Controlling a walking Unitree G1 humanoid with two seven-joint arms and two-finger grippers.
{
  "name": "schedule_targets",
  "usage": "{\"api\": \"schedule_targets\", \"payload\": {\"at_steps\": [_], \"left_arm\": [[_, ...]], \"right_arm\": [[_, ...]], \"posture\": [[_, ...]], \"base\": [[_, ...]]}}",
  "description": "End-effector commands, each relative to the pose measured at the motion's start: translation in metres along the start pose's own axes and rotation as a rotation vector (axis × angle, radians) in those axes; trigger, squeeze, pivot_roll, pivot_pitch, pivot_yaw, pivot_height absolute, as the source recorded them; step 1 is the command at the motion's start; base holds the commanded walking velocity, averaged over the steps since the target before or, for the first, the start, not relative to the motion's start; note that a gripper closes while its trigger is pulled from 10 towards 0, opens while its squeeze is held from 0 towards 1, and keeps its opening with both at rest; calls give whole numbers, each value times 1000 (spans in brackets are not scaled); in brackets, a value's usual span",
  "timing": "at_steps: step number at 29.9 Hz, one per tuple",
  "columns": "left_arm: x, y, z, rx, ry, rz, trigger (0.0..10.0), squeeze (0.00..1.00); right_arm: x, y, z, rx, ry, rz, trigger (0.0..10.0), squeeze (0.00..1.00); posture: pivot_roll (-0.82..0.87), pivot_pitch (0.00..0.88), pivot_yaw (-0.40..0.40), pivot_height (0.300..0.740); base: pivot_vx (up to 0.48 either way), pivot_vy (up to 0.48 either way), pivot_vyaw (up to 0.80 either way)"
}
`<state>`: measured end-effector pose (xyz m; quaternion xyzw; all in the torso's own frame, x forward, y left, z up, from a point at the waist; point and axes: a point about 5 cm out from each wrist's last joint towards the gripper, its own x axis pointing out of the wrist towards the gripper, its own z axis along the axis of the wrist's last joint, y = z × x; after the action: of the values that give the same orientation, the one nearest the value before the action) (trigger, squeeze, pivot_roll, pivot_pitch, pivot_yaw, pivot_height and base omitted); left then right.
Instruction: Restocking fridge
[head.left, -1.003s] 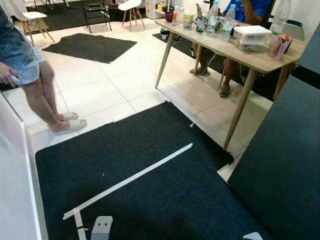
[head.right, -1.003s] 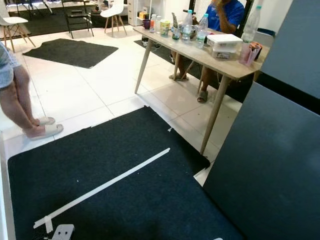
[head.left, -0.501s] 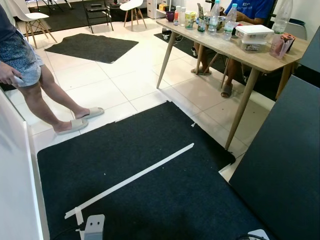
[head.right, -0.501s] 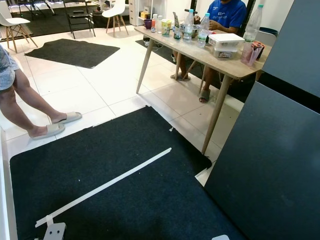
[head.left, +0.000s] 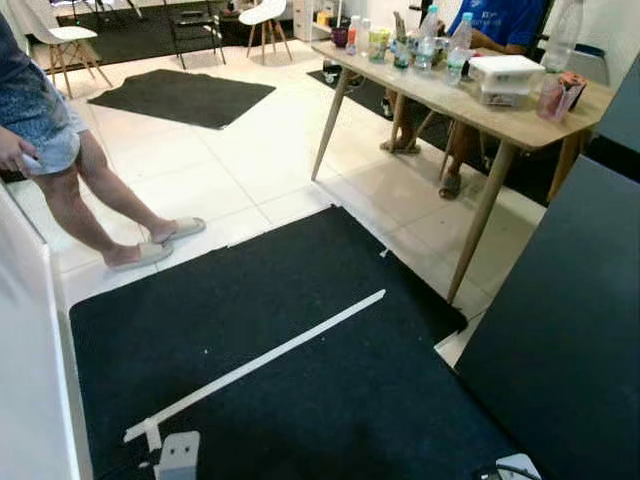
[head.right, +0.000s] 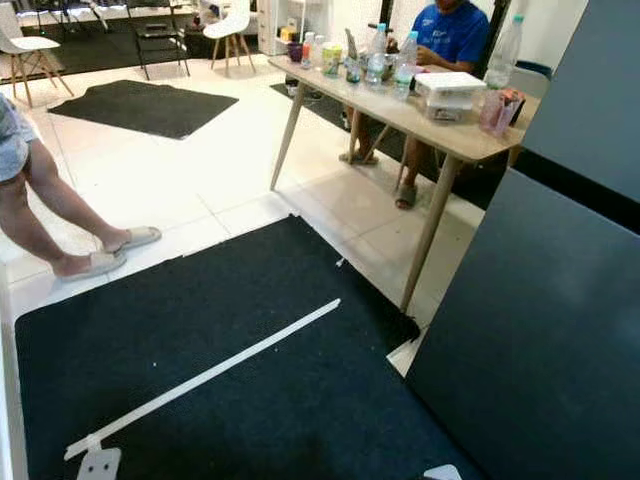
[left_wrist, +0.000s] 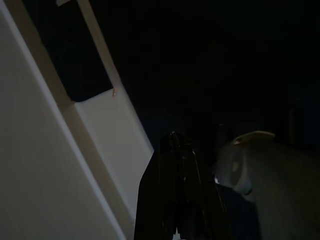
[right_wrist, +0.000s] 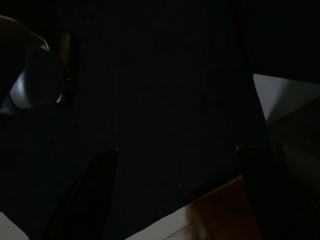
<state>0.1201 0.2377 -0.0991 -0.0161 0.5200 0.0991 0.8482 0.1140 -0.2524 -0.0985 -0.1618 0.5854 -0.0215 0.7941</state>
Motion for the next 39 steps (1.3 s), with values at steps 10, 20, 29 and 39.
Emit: {"api": "schedule_targets", "payload": {"at_steps": [10, 20, 29, 39], "left_arm": [[-1, 9, -3, 28, 31, 10, 10000, 0], [-1, 4, -3, 46, 28, -10, 10000, 0], [0, 0, -2, 57, 23, -28, 10000, 0], [0, -5, -3, 60, 22, -41, 10000, 0]], "right_arm": [[0, 1, -4, -13, 7, 7, 10000, 0], [0, 4, 2, 0, -6, 14, 10000, 0], [0, 6, 2, 11, -5, 24, 10000, 0], [0, 8, 3, -10, -3, 27, 10000, 0]], "posture": [[-54, 0, -19, 740], [-48, 0, -14, 740], [-44, 0, -14, 740], [-42, 0, -22, 740]], "base": [[341, 0, 0], [371, 0, 0], [371, 0, -642], [372, 0, 0]]}}
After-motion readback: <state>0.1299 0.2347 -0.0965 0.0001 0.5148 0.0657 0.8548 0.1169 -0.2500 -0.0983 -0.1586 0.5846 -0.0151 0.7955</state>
